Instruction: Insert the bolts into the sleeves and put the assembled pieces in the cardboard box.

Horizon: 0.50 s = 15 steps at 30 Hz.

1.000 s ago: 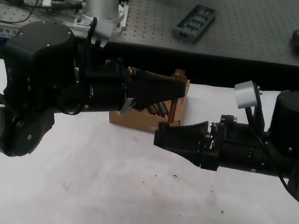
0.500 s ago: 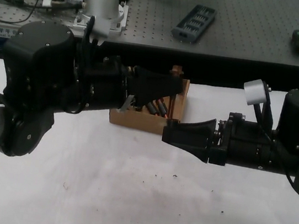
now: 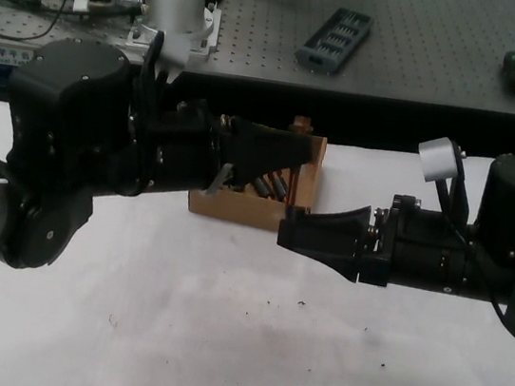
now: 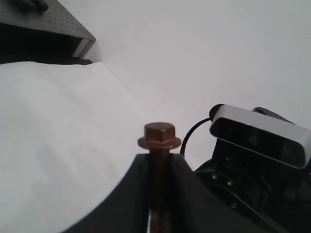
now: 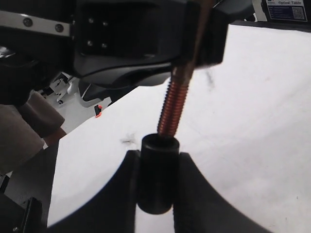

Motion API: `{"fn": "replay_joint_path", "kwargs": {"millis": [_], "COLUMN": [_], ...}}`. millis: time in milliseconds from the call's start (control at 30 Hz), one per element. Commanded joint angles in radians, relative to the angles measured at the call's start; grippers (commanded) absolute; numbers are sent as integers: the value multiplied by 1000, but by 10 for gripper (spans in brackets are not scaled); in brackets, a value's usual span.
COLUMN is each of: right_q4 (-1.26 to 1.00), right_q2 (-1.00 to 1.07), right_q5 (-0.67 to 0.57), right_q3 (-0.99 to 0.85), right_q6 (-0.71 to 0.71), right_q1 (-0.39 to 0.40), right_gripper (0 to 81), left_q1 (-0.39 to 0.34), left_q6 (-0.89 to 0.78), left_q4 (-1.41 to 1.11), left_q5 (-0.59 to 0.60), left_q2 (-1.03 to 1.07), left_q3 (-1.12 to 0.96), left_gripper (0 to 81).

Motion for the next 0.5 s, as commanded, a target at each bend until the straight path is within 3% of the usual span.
{"fn": "replay_joint_path", "kwargs": {"millis": [0, 467], "right_q4": [-39, -39], "right_q2": [1, 1], "right_q5": [1, 1], "right_q3": [-7, -7], "right_q6": [23, 23], "right_q1": [4, 4], "right_gripper": [51, 51], "left_q1": [1, 1], "left_q6": [27, -1], "left_q4": [51, -50], "left_q5": [25, 40], "left_q2": [-4, -4], "left_q3": [-4, -4], "left_gripper": [6, 6]}}
